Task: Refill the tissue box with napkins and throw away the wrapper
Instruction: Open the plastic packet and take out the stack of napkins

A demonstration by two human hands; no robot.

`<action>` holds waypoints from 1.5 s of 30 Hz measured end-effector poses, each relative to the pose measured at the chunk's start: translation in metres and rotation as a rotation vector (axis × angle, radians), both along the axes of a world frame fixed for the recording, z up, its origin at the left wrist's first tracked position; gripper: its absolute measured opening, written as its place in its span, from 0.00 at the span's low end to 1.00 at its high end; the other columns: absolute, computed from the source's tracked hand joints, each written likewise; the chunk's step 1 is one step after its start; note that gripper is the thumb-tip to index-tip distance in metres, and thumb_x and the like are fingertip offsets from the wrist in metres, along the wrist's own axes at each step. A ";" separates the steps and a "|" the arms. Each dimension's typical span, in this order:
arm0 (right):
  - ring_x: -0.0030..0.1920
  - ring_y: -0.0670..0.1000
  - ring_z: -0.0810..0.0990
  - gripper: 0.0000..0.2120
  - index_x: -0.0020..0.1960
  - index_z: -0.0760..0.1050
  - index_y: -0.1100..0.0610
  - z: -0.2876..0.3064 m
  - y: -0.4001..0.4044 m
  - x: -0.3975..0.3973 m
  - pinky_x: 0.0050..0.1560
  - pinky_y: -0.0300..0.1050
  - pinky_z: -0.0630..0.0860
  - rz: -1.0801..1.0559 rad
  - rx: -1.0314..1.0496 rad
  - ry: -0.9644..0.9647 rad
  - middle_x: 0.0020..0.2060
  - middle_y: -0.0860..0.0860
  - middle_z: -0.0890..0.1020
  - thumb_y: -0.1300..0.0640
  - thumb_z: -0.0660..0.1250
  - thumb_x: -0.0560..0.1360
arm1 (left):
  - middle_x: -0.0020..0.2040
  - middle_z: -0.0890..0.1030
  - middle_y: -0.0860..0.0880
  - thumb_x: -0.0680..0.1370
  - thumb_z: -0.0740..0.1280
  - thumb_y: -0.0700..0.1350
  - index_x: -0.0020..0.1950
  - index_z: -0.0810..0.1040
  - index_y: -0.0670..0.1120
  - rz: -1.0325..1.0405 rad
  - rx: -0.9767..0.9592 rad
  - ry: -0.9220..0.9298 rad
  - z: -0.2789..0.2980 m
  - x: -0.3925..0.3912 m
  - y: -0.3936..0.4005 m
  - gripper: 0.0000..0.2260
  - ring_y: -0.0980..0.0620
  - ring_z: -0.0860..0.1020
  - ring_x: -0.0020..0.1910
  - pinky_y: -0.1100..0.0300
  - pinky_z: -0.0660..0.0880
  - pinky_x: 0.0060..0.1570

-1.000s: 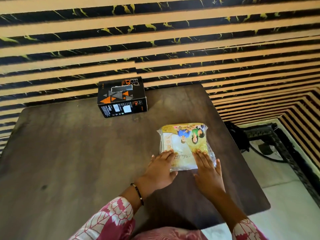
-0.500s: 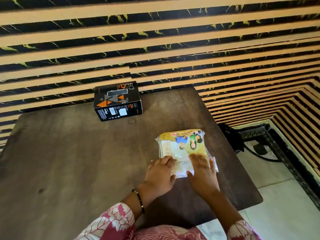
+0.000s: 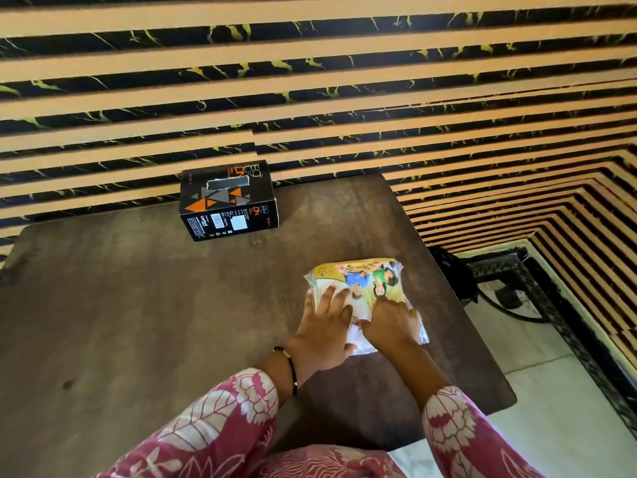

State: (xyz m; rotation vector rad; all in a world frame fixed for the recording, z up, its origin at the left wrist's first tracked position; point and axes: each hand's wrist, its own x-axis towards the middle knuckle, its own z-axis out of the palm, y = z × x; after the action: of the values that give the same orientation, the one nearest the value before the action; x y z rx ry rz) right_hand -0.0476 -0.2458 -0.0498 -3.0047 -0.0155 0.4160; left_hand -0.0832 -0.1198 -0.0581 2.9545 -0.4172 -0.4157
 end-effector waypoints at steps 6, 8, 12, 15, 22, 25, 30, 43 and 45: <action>0.59 0.55 0.77 0.18 0.57 0.74 0.54 0.001 -0.003 0.009 0.62 0.51 0.67 -0.107 0.119 0.164 0.56 0.53 0.81 0.45 0.64 0.72 | 0.77 0.43 0.48 0.74 0.63 0.58 0.75 0.44 0.45 0.052 -0.188 0.182 -0.006 0.009 0.005 0.40 0.48 0.44 0.76 0.41 0.42 0.72; 0.57 0.55 0.78 0.16 0.55 0.76 0.54 0.002 -0.005 0.012 0.59 0.50 0.70 -0.139 0.196 0.208 0.54 0.53 0.82 0.47 0.66 0.71 | 0.77 0.43 0.48 0.74 0.63 0.59 0.75 0.43 0.44 0.044 -0.151 0.163 -0.008 0.010 0.006 0.41 0.48 0.45 0.76 0.42 0.41 0.72; 0.45 0.49 0.77 0.03 0.42 0.81 0.51 0.008 -0.010 0.023 0.54 0.48 0.75 -0.161 0.442 0.226 0.42 0.47 0.82 0.53 0.70 0.69 | 0.78 0.44 0.48 0.73 0.62 0.60 0.75 0.43 0.45 0.057 -0.098 0.113 -0.009 0.017 0.008 0.41 0.51 0.45 0.76 0.43 0.34 0.70; 0.45 0.49 0.78 0.05 0.34 0.79 0.47 0.015 -0.011 0.029 0.52 0.47 0.75 -0.157 0.526 0.177 0.41 0.46 0.83 0.55 0.70 0.68 | 0.78 0.46 0.49 0.72 0.62 0.61 0.75 0.44 0.45 0.091 -0.094 0.092 -0.010 0.024 0.010 0.41 0.52 0.46 0.76 0.43 0.30 0.68; 0.47 0.49 0.81 0.05 0.37 0.81 0.50 0.002 -0.013 0.027 0.54 0.51 0.78 -0.167 0.662 0.145 0.42 0.49 0.85 0.58 0.71 0.69 | 0.78 0.46 0.48 0.73 0.63 0.59 0.75 0.43 0.45 0.123 -0.091 0.073 -0.009 0.023 0.005 0.41 0.51 0.46 0.76 0.43 0.31 0.68; 0.44 0.49 0.81 0.03 0.39 0.82 0.53 0.000 -0.011 0.025 0.50 0.46 0.77 -0.173 0.665 0.184 0.41 0.49 0.85 0.56 0.70 0.70 | 0.78 0.46 0.49 0.73 0.63 0.59 0.75 0.43 0.45 0.127 -0.085 0.071 -0.010 0.019 0.003 0.41 0.51 0.46 0.76 0.44 0.31 0.68; 0.42 0.51 0.81 0.07 0.41 0.83 0.57 -0.017 -0.002 0.031 0.41 0.41 0.76 -0.271 0.633 0.228 0.39 0.52 0.84 0.54 0.73 0.66 | 0.78 0.45 0.49 0.73 0.63 0.60 0.75 0.43 0.45 0.164 -0.090 0.067 -0.011 0.015 -0.001 0.42 0.51 0.45 0.76 0.46 0.32 0.69; 0.39 0.48 0.80 0.11 0.30 0.77 0.51 0.008 -0.016 0.038 0.49 0.47 0.77 -0.052 0.914 0.114 0.32 0.47 0.81 0.65 0.72 0.65 | 0.78 0.47 0.49 0.69 0.63 0.64 0.75 0.44 0.46 0.328 -0.097 0.078 -0.006 0.017 -0.003 0.45 0.52 0.45 0.76 0.41 0.31 0.70; 0.36 0.45 0.78 0.10 0.32 0.77 0.50 0.019 -0.027 0.035 0.44 0.42 0.76 -0.003 0.974 0.039 0.32 0.47 0.81 0.63 0.73 0.65 | 0.78 0.46 0.48 0.70 0.62 0.66 0.75 0.42 0.46 0.363 -0.055 0.071 -0.002 0.027 0.001 0.45 0.52 0.43 0.76 0.36 0.30 0.68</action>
State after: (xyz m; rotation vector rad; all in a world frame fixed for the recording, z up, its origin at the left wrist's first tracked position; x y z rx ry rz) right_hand -0.0121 -0.2725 -0.0312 -2.0363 -0.1597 0.3295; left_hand -0.0562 -0.1193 -0.0601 2.8636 0.1149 -0.4517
